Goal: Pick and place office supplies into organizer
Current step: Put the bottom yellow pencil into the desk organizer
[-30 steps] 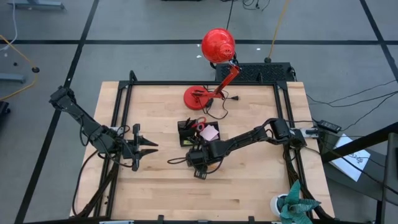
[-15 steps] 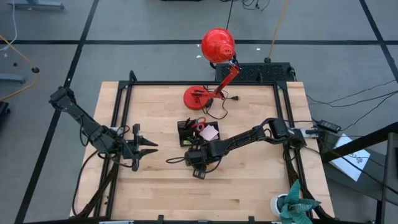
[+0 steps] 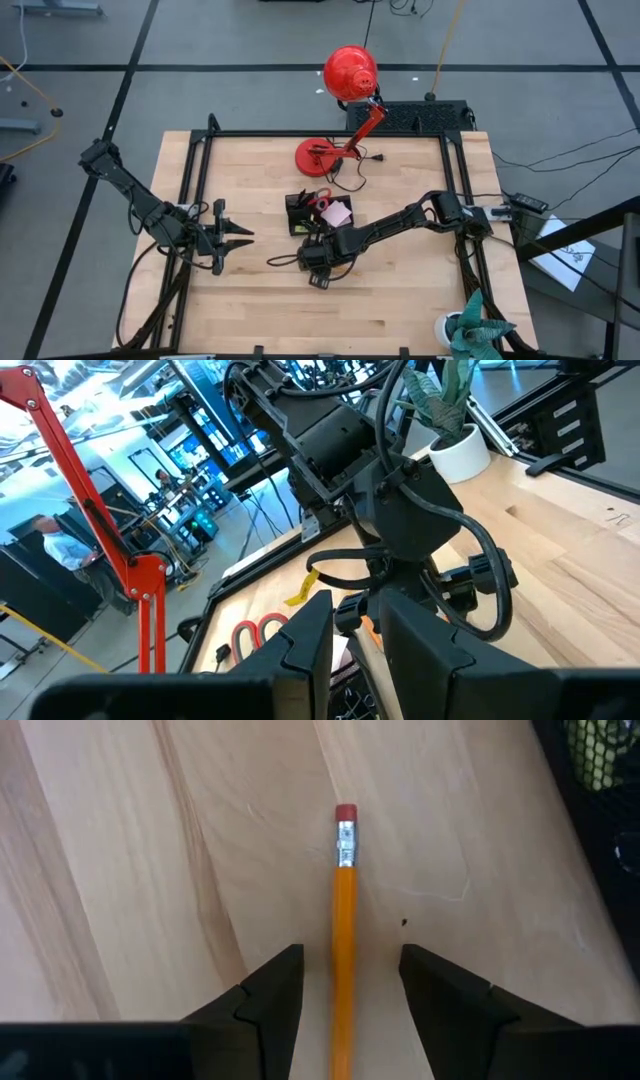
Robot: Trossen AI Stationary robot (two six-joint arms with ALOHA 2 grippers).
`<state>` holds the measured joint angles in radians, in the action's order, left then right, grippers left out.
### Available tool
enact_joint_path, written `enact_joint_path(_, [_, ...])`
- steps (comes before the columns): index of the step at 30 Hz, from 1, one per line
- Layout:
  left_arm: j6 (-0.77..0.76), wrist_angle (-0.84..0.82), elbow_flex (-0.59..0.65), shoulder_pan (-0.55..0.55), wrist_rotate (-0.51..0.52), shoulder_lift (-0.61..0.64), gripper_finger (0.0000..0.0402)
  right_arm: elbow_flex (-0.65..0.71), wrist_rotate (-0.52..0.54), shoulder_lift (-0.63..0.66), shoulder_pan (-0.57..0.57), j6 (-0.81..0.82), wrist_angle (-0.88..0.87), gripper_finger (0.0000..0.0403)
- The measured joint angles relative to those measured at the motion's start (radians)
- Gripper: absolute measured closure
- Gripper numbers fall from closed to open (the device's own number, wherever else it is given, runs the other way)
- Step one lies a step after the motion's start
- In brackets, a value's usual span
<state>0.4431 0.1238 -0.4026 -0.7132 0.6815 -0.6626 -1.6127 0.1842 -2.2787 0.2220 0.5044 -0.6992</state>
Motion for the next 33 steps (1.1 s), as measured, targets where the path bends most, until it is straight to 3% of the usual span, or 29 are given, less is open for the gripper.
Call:
enact_joint_path(9, [-0.001, 0.0, 0.0, 0.0, 0.0, 0.0, 0.0309, 0.002, -0.024, -0.001, -0.005, -0.026, 0.036, 0.0252])
enact_joint_path(22, [-0.006, 0.0, 0.0, 0.0, 0.0, 0.0, 0.0309, 0.002, -0.071, -0.002, -0.009, -0.041, 0.057, 0.0388])
enact_joint_path(33, [-0.006, 0.0, 0.0, 0.0, 0.0, 0.0, 0.0309, 0.003, -0.103, 0.021, -0.009, -0.024, 0.09, 0.0393])
